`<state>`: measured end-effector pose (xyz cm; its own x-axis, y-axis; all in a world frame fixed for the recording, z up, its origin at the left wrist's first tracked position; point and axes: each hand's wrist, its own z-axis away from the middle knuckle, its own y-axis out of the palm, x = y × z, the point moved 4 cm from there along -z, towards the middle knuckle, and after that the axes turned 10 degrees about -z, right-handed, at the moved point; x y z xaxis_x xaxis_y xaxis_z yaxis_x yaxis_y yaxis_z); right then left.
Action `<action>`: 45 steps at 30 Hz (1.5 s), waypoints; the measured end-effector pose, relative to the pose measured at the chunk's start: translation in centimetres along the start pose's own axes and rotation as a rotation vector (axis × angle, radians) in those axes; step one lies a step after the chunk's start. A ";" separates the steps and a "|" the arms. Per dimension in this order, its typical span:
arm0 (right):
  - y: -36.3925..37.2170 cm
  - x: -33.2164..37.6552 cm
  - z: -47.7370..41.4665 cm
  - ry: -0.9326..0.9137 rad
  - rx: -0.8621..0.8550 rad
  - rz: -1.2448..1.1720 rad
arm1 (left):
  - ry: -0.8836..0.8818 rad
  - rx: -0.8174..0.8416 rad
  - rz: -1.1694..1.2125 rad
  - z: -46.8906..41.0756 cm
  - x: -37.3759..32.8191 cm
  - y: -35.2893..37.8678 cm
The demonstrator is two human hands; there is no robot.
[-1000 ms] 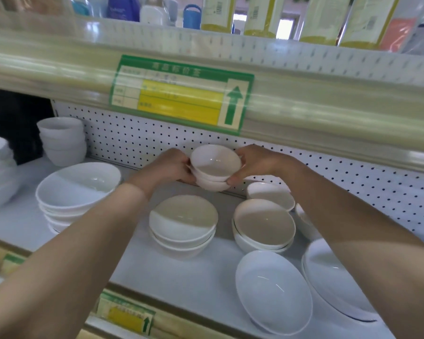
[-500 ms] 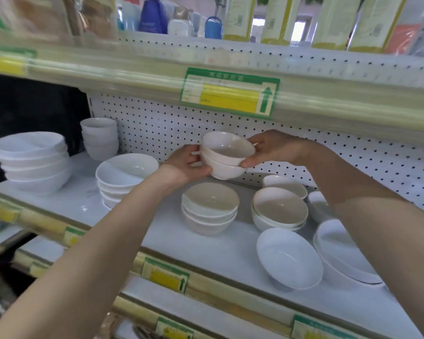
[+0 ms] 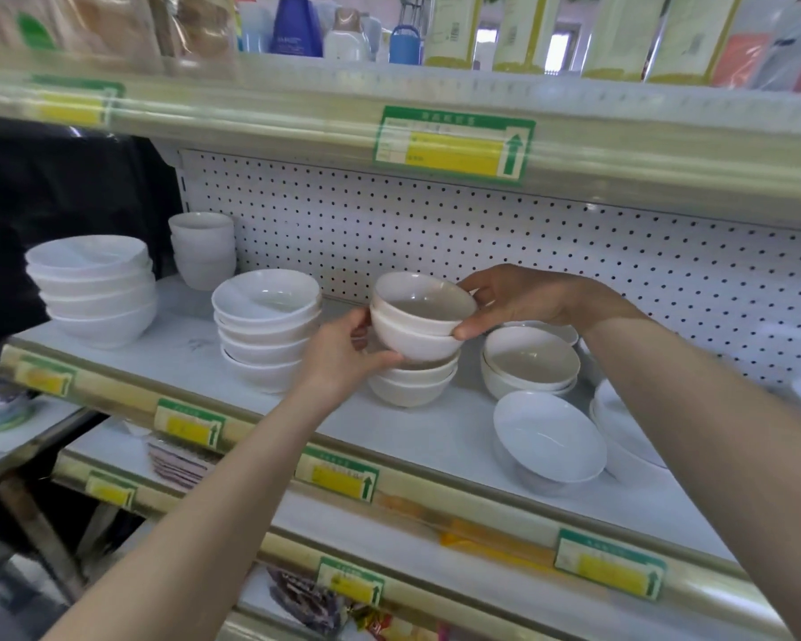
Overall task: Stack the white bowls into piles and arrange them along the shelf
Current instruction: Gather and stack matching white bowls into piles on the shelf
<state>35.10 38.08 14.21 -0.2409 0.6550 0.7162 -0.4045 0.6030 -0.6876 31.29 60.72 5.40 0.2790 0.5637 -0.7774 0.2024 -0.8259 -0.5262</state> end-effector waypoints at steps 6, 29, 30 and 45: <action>0.8 -0.4 0.3 0.013 0.010 -0.028 | -0.004 0.009 -0.047 0.4 0.4 0.3; 2.4 -0.8 -0.5 0.024 0.038 0.049 | -0.046 0.130 -0.186 1.6 0.1 0.0; 2.4 -0.8 -0.3 0.026 0.049 0.046 | -0.036 0.116 -0.211 1.6 -0.2 0.0; -4.5 -2.9 7.1 0.011 -0.452 0.413 | 0.353 -0.195 -0.402 1.5 -9.6 1.1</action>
<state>31.35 30.20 16.11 -0.2881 0.8791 0.3796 0.1353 0.4298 -0.8927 27.40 54.38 11.71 0.4344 0.8301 -0.3496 0.5173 -0.5476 -0.6576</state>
